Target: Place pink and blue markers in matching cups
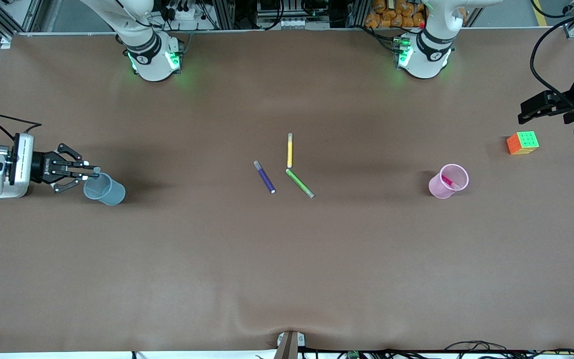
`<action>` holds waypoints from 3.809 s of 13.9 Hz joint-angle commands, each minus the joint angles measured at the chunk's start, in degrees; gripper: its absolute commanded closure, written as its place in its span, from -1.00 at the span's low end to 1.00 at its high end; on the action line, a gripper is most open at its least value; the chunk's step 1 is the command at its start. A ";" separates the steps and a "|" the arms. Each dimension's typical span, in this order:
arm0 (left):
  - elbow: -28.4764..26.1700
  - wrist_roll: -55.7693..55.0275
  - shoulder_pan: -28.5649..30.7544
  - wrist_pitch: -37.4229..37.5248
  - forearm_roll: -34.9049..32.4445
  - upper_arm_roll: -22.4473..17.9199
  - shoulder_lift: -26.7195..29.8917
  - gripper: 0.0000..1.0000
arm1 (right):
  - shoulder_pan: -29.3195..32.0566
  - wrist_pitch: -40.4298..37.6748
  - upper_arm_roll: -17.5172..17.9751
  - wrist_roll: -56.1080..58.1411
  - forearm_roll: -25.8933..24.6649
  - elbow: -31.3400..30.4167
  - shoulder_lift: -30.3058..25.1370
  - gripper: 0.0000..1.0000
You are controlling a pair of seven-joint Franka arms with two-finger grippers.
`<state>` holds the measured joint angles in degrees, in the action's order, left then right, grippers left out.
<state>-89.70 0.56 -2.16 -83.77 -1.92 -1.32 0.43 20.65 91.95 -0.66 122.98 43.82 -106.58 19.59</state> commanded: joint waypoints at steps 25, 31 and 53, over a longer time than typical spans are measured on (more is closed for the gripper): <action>1.72 0.85 0.23 0.71 -0.54 0.17 -0.96 -1.00 | -3.85 0.59 1.01 -37.42 -15.50 9.63 -7.10 -1.00; 1.81 1.55 0.23 0.71 -0.28 0.17 -0.96 -1.00 | -12.28 2.70 1.01 -70.09 -34.03 9.37 -16.42 -1.00; 1.72 1.64 0.40 0.71 -0.10 0.00 -0.87 -1.00 | -20.91 -7.58 -4.96 -120.34 -43.36 16.57 -21.70 -1.00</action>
<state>-89.55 1.08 -2.12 -83.77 -1.92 -1.40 0.35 1.40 85.29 -5.02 3.88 3.00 -92.32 -1.99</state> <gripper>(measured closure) 0.000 0.000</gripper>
